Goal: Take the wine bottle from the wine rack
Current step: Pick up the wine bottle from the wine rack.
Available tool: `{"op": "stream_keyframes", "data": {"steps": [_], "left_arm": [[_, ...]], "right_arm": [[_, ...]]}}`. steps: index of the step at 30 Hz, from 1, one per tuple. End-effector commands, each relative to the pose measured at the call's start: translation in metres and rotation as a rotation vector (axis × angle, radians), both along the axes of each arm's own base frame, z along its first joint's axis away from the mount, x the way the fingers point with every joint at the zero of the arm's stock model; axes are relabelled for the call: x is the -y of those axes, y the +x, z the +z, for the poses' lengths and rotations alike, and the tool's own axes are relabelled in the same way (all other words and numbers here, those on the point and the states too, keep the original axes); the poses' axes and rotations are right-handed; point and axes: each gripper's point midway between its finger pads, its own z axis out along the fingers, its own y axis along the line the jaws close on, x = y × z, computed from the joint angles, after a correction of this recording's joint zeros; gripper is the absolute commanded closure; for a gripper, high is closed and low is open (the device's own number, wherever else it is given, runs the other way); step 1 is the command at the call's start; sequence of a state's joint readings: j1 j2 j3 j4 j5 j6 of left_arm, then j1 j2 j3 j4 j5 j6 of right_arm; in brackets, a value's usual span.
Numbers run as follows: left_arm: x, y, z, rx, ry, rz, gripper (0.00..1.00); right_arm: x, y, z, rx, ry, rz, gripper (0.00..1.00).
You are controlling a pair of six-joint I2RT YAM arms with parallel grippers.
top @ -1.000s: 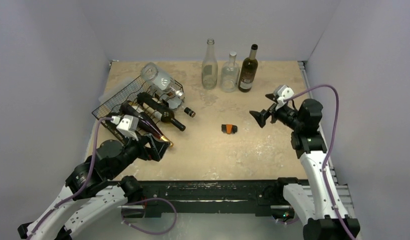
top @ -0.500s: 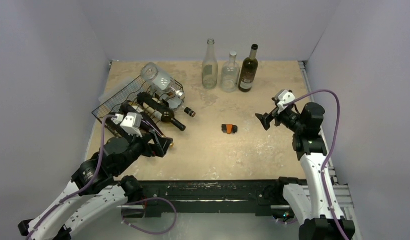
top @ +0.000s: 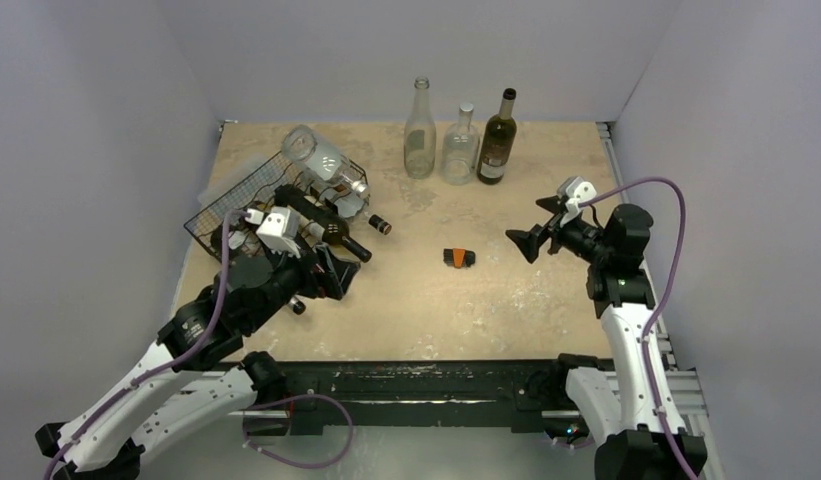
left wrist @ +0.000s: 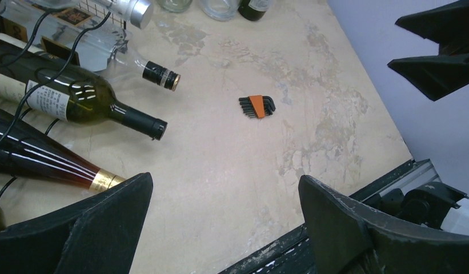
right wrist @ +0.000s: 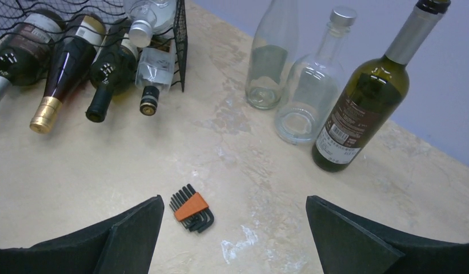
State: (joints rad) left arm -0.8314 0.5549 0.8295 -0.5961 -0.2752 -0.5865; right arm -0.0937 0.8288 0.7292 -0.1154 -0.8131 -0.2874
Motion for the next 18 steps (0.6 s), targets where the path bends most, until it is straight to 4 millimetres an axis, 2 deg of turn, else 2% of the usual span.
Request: {"op": "stream_keyframes", "data": {"steps": [1, 3, 7, 12, 18], "left_arm": [[0.005, 0.007, 0.041, 0.108, -0.022, -0.026, 0.0], [0.004, 0.015, 0.045, 0.126, 0.008, 0.001, 0.0], [0.002, 0.039, 0.048, 0.149, 0.022, 0.1, 0.0], [0.014, 0.067, 0.057, 0.113, -0.114, 0.141, 0.0], [0.021, 0.109, 0.05, 0.007, -0.255, 0.149, 0.01]], "right_arm": [[0.007, -0.003, 0.003, 0.045, 0.047, -0.034, 0.01], [0.016, -0.005, 0.008, 0.079, 0.011, -0.061, 0.01], [0.014, -0.015, 0.017, 0.123, 0.05, -0.025, 0.01], [0.016, -0.013, 0.013, 0.114, 0.069, -0.027, 0.01], [0.023, -0.007, 0.014, 0.114, 0.087, -0.074, 0.01]]}}
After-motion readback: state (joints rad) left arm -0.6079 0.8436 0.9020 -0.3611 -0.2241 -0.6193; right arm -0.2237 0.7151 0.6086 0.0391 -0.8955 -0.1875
